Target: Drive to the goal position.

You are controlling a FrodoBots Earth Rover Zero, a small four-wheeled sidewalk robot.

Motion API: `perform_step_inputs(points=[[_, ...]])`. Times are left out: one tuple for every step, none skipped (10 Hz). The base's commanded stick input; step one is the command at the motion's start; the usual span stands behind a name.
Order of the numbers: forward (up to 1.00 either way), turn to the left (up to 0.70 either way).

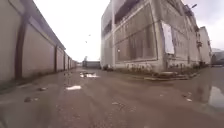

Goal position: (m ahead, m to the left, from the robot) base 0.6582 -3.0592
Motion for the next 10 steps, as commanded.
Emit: perform_step_inputs(points=[[0.00,-0.85],[0.00,-0.85],[0.00,-0.85],[0.00,-0.85],[0.00,-0.85],[0.00,0.00],[0.00,-0.06],[0.00,-0.63],[0.00,-0.85],[0.00,-0.85]])
